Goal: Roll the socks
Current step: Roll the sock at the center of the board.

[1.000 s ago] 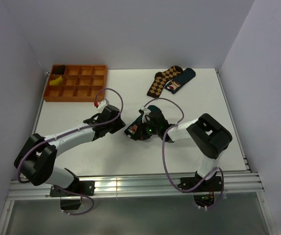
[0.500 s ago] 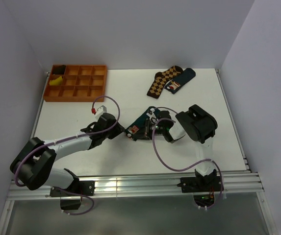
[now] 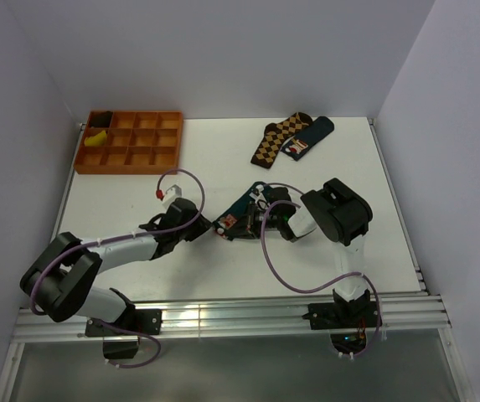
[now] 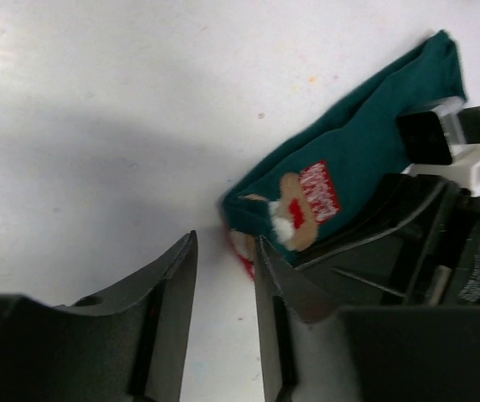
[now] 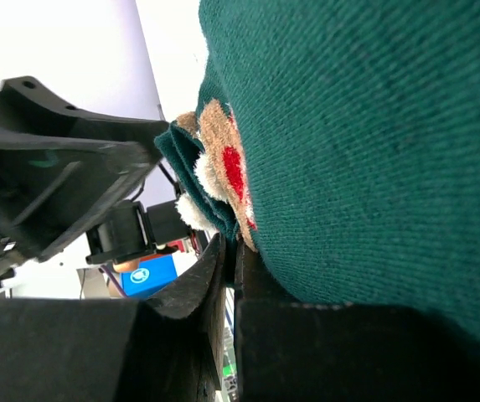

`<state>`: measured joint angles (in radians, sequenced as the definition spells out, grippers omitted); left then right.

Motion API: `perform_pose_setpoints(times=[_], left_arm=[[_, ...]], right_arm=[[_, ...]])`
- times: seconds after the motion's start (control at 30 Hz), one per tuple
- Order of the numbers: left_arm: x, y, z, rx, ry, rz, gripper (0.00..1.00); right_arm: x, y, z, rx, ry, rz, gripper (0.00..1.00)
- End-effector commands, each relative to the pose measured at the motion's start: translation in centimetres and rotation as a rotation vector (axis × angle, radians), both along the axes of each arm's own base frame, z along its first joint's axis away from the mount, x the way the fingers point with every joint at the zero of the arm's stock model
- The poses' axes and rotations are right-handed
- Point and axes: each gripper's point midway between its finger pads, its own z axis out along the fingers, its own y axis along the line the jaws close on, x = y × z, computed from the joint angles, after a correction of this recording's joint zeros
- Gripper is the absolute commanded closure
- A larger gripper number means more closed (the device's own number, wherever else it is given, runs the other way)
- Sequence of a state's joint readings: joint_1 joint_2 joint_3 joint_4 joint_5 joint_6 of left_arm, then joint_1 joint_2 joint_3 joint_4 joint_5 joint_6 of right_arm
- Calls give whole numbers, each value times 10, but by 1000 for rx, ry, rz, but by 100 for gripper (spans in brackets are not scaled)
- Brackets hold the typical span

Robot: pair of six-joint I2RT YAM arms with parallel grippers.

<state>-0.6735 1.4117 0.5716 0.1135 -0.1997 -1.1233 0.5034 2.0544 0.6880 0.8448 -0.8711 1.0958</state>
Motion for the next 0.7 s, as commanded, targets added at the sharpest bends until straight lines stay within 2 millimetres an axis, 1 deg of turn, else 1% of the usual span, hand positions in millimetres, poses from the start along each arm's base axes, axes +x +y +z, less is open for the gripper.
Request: perform_pose_setpoints(times=[0.0, 0.03, 0.1, 0.13, 0.2, 0.3, 0.33, 0.37, 0.43, 0.47, 0.67], left_arm=[[2, 3, 5, -36, -37, 30, 63], [-2, 7, 0, -33, -34, 33, 64], [-1, 5, 7, -61, -69, 29, 64], [-1, 5, 7, -62, -74, 27, 64], [2, 0, 11, -69, -90, 8, 64], [5, -4, 8, -68, -90, -9, 64], [7, -8, 10, -74, -91, -17, 63], [7, -9, 6, -62, -83, -24, 63], [11, -10, 4, -54, -79, -19, 63], [11, -10, -2, -38, -67, -22, 63], [11, -13, -9, -49, -62, -27, 63]], right_arm=[[7, 0, 11, 9, -22, -4, 100], [7, 0, 10, 7, -27, 0, 100], [7, -1, 9, -6, -26, 1, 100], [7, -1, 7, -13, -31, 1, 100], [7, -2, 8, -12, -30, 2, 100], [8, -1, 8, -9, -30, 2, 100], [8, -1, 8, -11, -32, 2, 100], [8, -1, 8, -12, -30, 4, 100], [8, 0, 8, -9, -33, 3, 100], [8, -1, 8, -11, -31, 4, 100], [6, -1, 6, -11, -26, 8, 100]])
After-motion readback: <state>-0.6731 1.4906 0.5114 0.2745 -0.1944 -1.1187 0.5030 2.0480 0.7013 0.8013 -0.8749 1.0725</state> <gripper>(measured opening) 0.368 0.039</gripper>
